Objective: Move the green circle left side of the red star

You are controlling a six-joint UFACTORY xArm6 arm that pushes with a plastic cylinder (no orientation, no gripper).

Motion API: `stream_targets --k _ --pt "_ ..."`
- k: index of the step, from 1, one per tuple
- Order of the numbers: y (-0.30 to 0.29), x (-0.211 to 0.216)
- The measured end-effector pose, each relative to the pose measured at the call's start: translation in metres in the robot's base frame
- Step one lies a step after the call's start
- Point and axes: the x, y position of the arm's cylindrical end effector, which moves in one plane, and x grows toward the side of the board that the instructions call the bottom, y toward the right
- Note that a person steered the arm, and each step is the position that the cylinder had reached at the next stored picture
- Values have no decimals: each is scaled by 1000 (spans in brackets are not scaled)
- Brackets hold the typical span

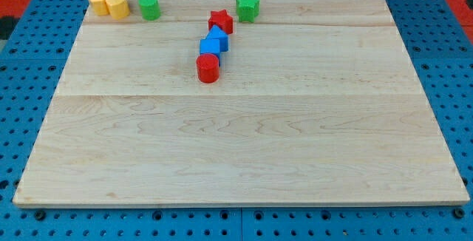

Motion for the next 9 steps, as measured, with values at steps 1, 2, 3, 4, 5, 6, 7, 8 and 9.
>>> stream_targets --k 1,2,3,4,5,6,7,8,9 --pt "25 14" --pt "86 13" --pt "74 4" --pt "74 1" --pt "71 1" --pt "65 0" --pt "70 3" --pt "102 21" --pt "127 16"
